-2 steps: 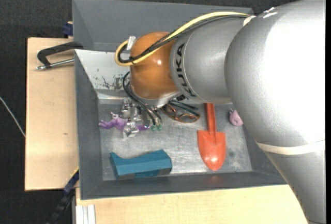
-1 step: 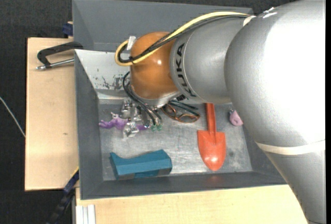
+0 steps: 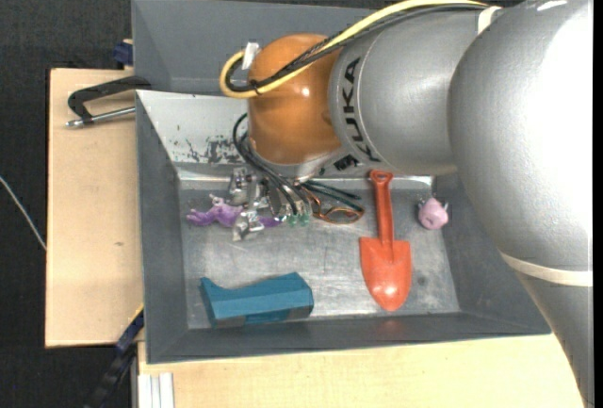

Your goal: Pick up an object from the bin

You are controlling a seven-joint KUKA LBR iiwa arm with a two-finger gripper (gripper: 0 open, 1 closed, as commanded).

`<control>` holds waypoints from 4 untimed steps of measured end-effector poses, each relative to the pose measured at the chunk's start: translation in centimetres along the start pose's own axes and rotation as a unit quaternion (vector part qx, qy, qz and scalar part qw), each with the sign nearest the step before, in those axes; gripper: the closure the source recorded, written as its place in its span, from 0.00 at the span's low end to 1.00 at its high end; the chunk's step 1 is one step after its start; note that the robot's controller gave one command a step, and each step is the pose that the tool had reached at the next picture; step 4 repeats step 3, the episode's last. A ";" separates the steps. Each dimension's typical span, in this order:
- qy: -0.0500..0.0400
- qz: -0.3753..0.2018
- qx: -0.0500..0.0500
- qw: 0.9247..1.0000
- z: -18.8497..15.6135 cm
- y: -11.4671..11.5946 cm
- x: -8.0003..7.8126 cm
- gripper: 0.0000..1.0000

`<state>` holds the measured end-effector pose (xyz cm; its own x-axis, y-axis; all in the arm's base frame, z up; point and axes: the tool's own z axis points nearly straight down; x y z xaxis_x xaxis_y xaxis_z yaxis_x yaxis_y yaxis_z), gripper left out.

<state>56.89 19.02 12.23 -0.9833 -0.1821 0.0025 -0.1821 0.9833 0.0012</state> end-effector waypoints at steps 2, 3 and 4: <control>-0.001 -0.070 0.001 0.998 0.9 3.8 2.9 1.00; -0.004 -0.071 0.000 0.997 -9.9 2.6 0.9 1.00; -0.004 -0.071 0.000 0.997 -9.9 2.6 0.9 1.00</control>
Offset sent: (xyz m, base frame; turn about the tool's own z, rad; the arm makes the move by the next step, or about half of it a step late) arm 0.0000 0.0000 0.0000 0.0000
